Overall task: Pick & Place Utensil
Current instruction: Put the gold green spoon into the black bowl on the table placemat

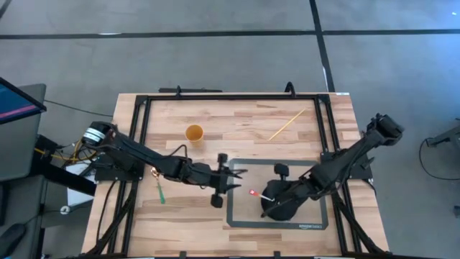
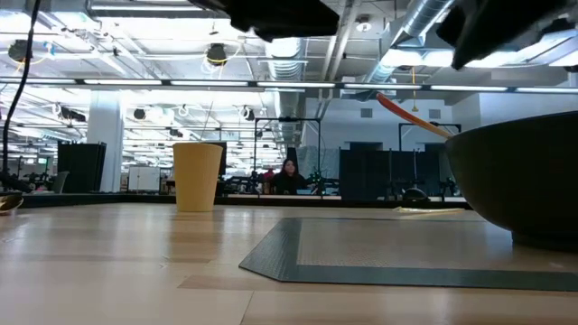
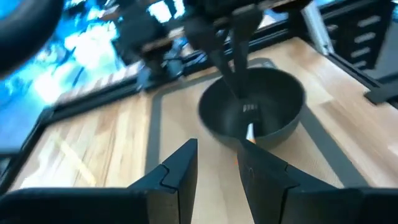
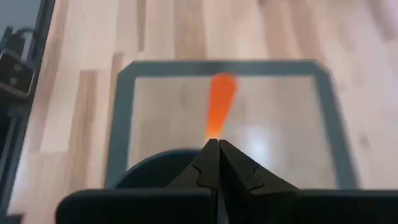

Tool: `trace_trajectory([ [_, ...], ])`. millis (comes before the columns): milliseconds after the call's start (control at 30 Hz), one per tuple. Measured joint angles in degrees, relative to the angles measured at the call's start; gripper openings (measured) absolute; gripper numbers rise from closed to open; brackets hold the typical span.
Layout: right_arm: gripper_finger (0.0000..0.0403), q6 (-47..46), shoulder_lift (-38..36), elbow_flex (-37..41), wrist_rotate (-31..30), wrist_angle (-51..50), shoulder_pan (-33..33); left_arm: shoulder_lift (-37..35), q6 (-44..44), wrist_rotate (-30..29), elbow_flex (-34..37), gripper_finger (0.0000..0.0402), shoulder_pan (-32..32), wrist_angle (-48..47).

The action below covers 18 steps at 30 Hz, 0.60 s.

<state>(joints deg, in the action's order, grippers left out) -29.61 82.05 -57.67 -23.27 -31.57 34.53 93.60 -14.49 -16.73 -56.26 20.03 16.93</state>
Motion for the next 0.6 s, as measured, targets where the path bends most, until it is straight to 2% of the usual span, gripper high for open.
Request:
trace_trajectory([
  [133, 0.0000, 4.6, -2.7, 0.0, -5.2, 0.3, -0.6, -4.1, 7.3, -3.2, 0.4, 0.0115, 0.0, -5.8],
  [333, 0.0000, 12.1, -5.3, 0.0, -12.7, 0.7, -2.2, -10.8, 17.9, -6.5, 4.9, 0.0115, 0.0, -10.2],
  [500, 0.0000, 15.2, -6.0, 0.0, -13.0, 1.1, -5.4, -16.0, 25.6, -13.6, 9.7, 0.0115, -0.1, -14.8],
  [600, 0.0000, 16.4, -6.2, 0.0, -12.9, 1.3, -7.3, -18.4, 28.3, -15.7, 12.4, 0.0115, -0.1, -15.8],
])
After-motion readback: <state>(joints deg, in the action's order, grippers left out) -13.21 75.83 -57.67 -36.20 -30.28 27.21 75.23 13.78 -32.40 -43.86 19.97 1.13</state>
